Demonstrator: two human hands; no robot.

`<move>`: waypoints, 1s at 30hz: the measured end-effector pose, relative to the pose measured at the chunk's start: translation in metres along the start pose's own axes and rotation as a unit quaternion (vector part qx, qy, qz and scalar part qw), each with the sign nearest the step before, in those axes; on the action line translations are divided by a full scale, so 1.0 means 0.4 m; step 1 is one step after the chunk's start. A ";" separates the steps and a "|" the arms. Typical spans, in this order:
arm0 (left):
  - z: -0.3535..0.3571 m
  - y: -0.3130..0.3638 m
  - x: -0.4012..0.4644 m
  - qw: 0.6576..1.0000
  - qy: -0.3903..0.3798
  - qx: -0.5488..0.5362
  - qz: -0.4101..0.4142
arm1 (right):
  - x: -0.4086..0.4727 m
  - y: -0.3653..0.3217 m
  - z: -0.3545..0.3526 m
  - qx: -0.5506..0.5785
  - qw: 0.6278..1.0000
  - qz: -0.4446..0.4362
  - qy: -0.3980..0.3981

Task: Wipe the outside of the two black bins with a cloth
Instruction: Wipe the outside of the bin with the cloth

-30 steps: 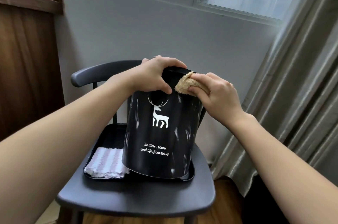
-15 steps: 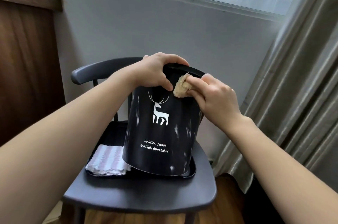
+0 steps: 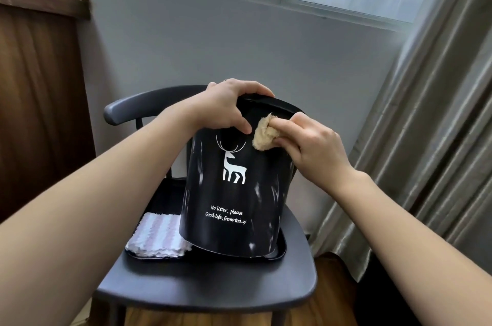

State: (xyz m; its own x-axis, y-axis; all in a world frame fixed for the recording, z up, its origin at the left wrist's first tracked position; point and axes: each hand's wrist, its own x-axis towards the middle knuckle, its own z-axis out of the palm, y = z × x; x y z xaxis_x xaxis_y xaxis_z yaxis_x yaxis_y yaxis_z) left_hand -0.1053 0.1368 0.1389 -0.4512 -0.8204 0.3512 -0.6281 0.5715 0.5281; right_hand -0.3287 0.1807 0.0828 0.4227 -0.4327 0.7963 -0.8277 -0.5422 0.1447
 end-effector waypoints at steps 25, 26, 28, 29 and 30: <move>0.002 0.004 -0.008 1.000 0.008 0.011 -0.006 | -0.122 -0.055 0.027 0.031 0.996 -0.079 -0.032; 0.001 0.002 -0.007 1.000 0.007 0.010 -0.007 | -0.103 -0.053 0.024 0.027 0.998 -0.050 -0.011; 0.000 -0.002 -0.005 1.000 0.005 0.005 -0.005 | -0.071 -0.048 0.020 0.027 0.999 0.016 0.023; 0.000 -0.004 -0.004 1.000 0.004 0.003 -0.004 | -0.064 -0.048 0.022 0.029 0.999 0.034 0.030; 0.000 -0.006 -0.003 1.000 0.003 0.000 -0.004 | -0.067 -0.050 0.025 0.034 0.998 0.038 0.030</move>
State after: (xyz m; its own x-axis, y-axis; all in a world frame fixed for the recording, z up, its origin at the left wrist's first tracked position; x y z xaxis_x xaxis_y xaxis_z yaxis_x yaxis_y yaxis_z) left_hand -0.1033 0.1365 0.1372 -0.4424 -0.8247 0.3525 -0.6319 0.5655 0.5301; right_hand -0.3197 0.1960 0.0525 0.3347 -0.4313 0.8378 -0.8292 -0.5573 0.0444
